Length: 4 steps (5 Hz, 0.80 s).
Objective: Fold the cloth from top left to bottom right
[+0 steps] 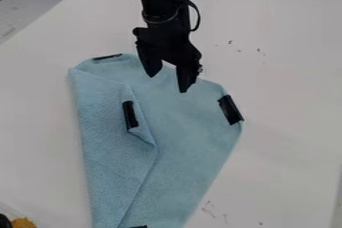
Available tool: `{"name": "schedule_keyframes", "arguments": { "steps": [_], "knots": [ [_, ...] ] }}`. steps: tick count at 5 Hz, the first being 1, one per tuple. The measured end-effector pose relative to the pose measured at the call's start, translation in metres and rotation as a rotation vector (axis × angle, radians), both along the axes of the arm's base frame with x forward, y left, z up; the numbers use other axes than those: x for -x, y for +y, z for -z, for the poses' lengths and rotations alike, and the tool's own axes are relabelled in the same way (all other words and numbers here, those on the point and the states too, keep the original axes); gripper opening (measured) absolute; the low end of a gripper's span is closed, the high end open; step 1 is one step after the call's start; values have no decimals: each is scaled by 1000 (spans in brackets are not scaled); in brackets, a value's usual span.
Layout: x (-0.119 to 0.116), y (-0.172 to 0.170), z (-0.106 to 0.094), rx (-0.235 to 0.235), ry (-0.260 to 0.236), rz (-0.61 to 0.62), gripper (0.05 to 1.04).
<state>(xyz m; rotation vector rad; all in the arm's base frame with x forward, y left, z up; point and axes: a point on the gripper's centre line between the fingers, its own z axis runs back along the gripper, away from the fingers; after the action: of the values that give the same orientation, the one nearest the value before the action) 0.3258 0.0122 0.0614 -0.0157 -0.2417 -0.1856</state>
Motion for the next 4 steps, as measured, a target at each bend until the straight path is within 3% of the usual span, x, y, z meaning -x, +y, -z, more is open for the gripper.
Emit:
{"name": "schedule_keyframes", "arguments": {
  "steps": [2, 3, 4],
  "knots": [
    [-2, -14, 14, 4, 51, 15, 999],
    [-15, -42, 9, -3, 77, 45, 999],
    [-25, -77, 15, 15, 102, 71, 999]
  ]
}}
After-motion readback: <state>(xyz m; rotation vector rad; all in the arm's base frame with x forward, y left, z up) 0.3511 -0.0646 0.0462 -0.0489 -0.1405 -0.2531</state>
